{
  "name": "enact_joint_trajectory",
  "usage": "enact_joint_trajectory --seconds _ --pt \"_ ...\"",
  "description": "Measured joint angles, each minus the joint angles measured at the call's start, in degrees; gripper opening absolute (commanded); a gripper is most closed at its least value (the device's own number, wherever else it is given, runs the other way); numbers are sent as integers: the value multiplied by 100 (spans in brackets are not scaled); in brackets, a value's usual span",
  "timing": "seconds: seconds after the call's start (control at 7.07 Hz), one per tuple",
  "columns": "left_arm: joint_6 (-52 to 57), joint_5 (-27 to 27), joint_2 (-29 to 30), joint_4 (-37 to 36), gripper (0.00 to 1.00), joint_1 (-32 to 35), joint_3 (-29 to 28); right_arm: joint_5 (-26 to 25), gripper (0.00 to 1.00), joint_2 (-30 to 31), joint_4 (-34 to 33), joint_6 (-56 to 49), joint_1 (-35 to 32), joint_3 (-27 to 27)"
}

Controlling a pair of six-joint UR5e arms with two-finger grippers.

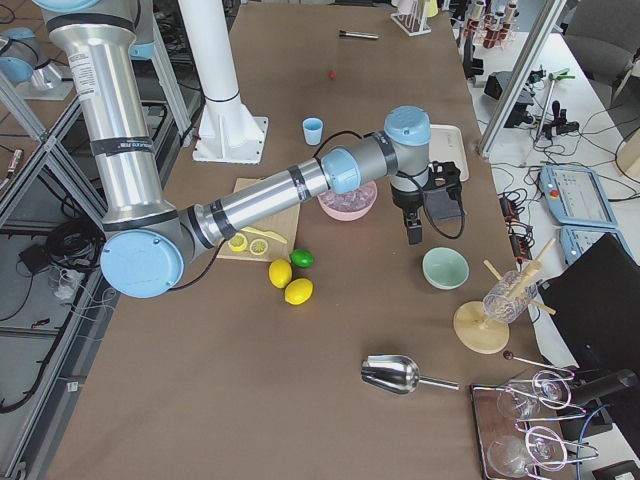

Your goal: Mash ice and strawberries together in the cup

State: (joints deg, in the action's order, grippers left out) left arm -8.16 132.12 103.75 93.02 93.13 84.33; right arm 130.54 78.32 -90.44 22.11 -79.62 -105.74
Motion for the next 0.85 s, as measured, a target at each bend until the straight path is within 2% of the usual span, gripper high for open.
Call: enact_joint_trajectory --seconds 0.28,0.57,0.85 --pt "-19 22 0 -1 99 -24 28 -27 98 -59 -12 837 449 -377" --pt "-27 110 -36 0 99 -35 72 -142 98 -77 -17 1172 931 -674" --pt "-35 139 -8 -3 99 -40 53 -574 99 -106 -7 1288 1522 -832"
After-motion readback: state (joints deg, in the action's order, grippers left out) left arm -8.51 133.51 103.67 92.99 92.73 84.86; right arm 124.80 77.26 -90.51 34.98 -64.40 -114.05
